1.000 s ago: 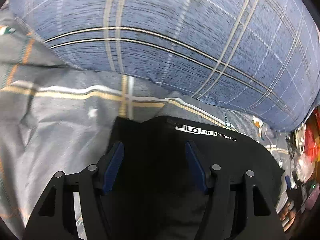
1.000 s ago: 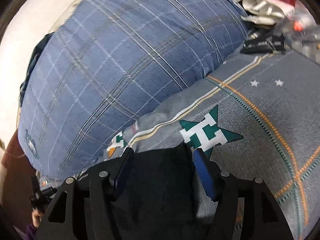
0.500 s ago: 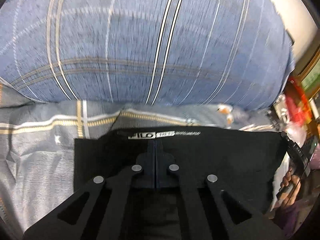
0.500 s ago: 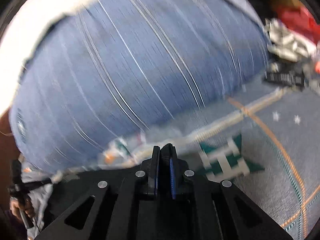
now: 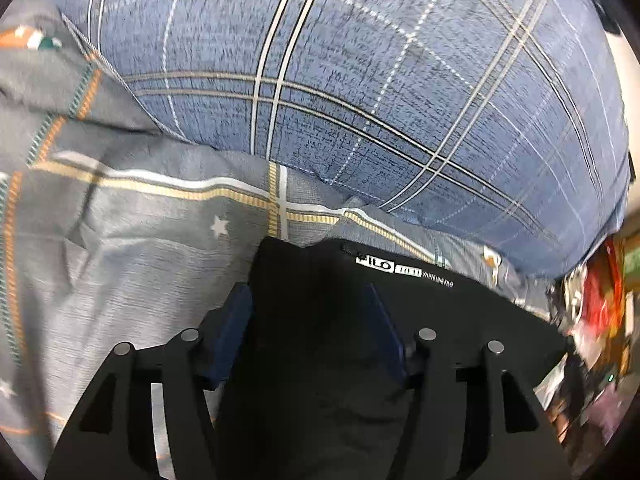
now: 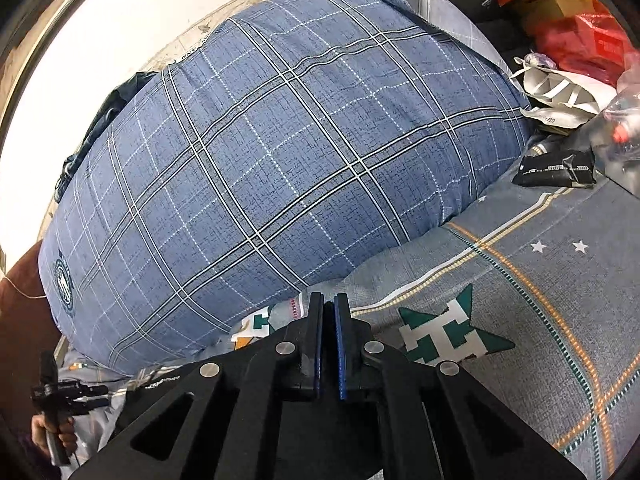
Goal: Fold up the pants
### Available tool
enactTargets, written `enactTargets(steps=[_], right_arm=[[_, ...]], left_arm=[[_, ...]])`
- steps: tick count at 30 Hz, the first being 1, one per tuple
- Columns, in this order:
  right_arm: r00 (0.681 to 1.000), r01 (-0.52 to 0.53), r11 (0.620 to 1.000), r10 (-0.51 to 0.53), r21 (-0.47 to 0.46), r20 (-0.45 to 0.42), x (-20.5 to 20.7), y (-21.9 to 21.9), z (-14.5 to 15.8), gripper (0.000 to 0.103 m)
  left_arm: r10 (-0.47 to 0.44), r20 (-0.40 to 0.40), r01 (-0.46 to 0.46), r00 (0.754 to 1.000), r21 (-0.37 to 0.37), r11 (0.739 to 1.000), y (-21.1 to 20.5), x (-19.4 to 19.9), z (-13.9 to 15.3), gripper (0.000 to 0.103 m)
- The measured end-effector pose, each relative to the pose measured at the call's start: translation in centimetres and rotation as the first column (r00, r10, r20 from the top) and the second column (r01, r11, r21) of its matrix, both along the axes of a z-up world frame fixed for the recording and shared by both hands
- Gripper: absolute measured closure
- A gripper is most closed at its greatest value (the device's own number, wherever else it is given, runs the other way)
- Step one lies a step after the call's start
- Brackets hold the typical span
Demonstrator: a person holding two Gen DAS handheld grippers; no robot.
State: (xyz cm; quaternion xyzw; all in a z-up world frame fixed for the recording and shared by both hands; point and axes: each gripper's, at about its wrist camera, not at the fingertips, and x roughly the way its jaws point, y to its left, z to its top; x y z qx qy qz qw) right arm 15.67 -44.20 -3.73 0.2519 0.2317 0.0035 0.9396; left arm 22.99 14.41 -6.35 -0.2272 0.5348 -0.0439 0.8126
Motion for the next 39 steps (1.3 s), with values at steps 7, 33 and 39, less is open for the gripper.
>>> enactTargets(steps=[7,33,39], right_arm=[[0.997,-0.010,1.000,0.011,0.003,-0.073,1.3,-0.2,-1.3,0.099],[0.981,-0.027,0.989,0.054,0.146,-0.188,2.6,-1.4,-3.5,0.047],[0.978,-0.028,0.990,0.056,0.141,-0.202,3.2,-1.6,-4.0,0.047]], left_arm=[[-0.010,-0.047,0.012,0.999,0.043,0.999,-2.4,2.1,-2.3,0.045],[-0.004,-0.059,0.008,0.998,0.066,0.998,-2.1,3.3,-2.3,0.040],[-0.054,-0.033,0.058,0.998,0.142,0.988,-3.7,3.5,-2.3,0.069]])
